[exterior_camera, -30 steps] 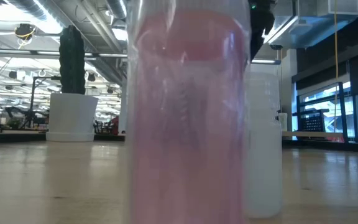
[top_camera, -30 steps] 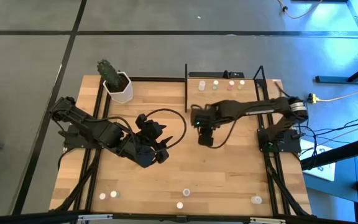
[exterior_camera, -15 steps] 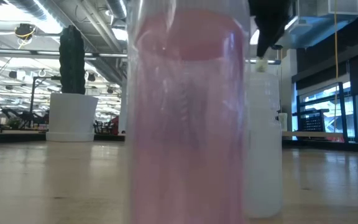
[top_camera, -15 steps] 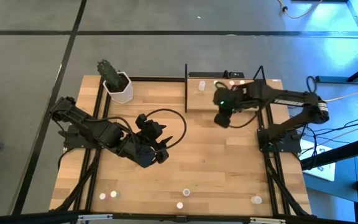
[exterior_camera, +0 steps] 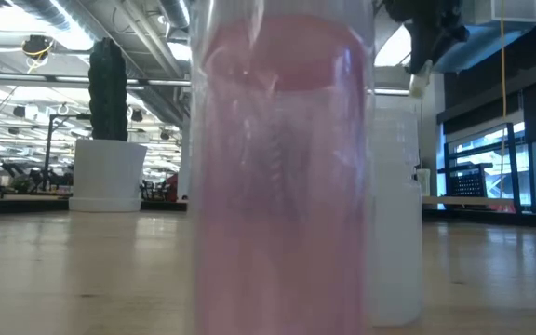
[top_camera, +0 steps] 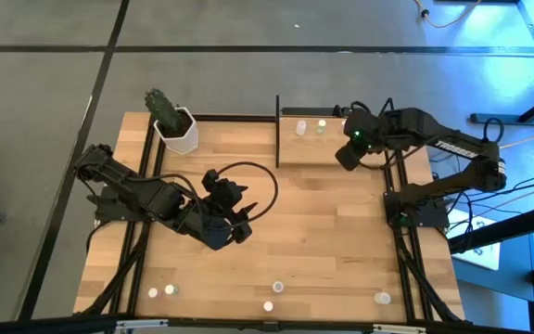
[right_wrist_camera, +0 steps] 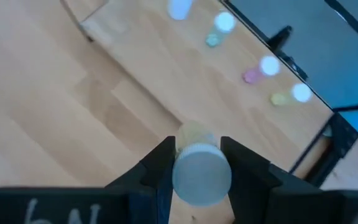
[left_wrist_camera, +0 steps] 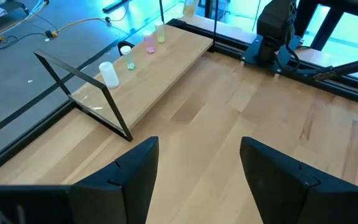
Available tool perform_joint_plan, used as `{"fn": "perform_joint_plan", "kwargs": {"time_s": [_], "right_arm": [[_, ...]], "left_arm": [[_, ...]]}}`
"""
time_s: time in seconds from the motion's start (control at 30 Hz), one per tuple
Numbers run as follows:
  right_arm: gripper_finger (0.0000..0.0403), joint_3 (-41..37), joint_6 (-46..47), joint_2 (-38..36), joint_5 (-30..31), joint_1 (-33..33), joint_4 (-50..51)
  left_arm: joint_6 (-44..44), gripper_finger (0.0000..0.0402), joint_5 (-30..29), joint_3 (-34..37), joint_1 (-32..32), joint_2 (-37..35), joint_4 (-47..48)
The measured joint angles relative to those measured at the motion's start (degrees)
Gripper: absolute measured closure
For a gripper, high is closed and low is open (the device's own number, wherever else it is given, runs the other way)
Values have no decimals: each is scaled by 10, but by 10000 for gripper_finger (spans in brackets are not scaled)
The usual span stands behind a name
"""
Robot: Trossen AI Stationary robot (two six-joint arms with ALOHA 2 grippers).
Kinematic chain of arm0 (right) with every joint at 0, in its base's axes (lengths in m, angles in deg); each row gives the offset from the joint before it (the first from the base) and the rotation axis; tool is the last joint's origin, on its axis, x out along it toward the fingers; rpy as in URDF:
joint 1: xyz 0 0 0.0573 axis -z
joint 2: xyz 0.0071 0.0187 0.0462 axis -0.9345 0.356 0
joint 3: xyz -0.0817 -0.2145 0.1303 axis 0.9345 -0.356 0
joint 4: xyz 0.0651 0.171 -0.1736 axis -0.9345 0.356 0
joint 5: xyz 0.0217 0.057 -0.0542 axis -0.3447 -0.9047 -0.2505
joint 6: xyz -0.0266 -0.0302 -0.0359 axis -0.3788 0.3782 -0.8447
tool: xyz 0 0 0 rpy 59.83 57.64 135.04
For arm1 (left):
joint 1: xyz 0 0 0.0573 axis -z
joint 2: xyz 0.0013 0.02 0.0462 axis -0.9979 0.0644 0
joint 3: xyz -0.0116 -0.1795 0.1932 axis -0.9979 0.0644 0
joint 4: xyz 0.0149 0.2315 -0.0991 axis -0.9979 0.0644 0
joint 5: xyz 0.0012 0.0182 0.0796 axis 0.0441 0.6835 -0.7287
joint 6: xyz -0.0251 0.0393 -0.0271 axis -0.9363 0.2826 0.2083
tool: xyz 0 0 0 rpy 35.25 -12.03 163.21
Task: Pick and place medicine bottles onto shelf by color
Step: Put the top yellow pill bottle on the shelf aligned with the other yellow pill bottle
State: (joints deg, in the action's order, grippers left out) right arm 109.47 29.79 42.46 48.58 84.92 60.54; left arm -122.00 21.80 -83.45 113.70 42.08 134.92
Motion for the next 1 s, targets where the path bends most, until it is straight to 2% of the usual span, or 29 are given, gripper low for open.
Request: {"fn": "perform_joint_plan", "kwargs": {"time_s": [0.13, 0.33, 0.47, 0.7, 1.0], "right_arm": [[283, -41, -7, -7, 17, 18, -2], [283, -122, -5, -45, -10, 48, -61], [282, -168, 35, -66, -14, 67, -107], [282, -228, 96, -67, -14, 108, -150], [282, -269, 84, -66, -10, 170, -223]], "left_arm": [[0, 182, 0, 0, -1, 0, 0], [0, 182, 0, 0, -1, 0, 0], [0, 182, 0, 0, -4, 0, 0], [1, 182, 0, 0, -24, 0, 0], [5, 182, 3, 0, -43, 0, 0]]}}
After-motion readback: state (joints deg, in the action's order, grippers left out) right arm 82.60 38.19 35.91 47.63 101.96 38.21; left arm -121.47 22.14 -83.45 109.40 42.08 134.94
